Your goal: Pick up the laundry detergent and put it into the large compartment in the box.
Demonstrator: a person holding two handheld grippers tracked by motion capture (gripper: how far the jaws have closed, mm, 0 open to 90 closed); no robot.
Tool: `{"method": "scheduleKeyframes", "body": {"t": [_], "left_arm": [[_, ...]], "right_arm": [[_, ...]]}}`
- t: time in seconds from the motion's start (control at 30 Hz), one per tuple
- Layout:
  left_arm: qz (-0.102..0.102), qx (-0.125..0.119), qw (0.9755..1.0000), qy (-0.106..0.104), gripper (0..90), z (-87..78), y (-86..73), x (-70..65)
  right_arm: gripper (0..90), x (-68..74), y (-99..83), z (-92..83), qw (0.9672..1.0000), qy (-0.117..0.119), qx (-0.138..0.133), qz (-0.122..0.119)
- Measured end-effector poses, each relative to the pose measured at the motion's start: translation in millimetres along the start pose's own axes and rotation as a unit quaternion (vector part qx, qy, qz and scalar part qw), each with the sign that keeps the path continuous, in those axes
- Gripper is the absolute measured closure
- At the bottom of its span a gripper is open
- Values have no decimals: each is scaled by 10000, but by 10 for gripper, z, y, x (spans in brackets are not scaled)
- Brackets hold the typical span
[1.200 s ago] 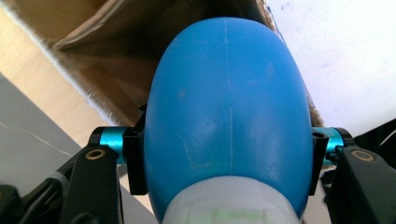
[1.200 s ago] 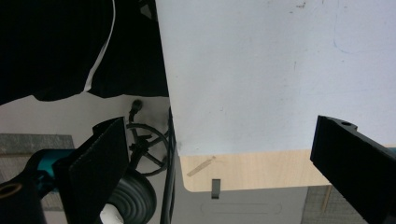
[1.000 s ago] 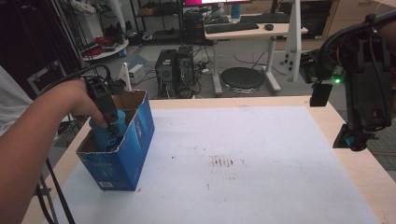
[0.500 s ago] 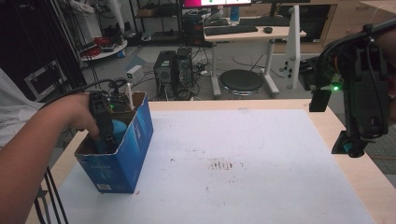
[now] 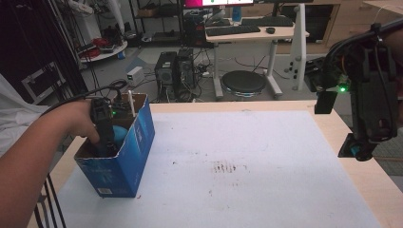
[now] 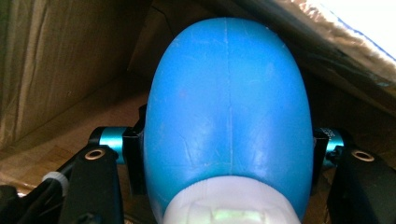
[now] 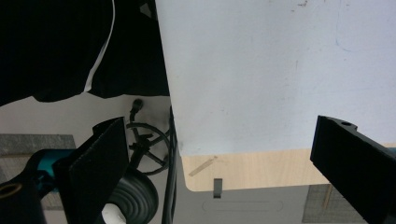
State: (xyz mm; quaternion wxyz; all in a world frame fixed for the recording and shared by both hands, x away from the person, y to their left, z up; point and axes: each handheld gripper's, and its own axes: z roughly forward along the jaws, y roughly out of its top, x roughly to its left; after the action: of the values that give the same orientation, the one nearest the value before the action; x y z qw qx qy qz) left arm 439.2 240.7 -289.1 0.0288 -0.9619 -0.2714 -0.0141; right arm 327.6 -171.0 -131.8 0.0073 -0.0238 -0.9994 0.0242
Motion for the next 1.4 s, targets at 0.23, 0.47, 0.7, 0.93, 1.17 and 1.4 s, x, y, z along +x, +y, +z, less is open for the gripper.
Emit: {"method": "scheduleKeyframes", "body": {"t": [0.23, 0.47, 0.7, 0.93, 1.17, 1.4], "left_arm": [[-11, -33, 10000, 6, 363, -9, -15, -1], [2, -54, 10000, 0, 335, -71, -41, -17], [-3, -69, 10000, 14, 318, -131, -45, -34], [-8, -179, 9997, 176, 307, -326, -83, -55], [29, -403, 9989, 257, 263, -577, -176, -78], [66, -382, 9989, 278, 254, -668, -197, -89]], "right_arm": [[37, 11, -15, -17, 10000, -2, 2, 27], [37, 31, -41, -27, 10000, -16, -16, 56], [38, 33, -35, -17, 10000, -23, -1, 17], [38, 44, 0, -38, 10000, -36, -2, -21], [37, 12, -39, -4, 10000, -7, 12, 14], [38, 11, -41, -5, 10000, -14, -9, 5]]}}
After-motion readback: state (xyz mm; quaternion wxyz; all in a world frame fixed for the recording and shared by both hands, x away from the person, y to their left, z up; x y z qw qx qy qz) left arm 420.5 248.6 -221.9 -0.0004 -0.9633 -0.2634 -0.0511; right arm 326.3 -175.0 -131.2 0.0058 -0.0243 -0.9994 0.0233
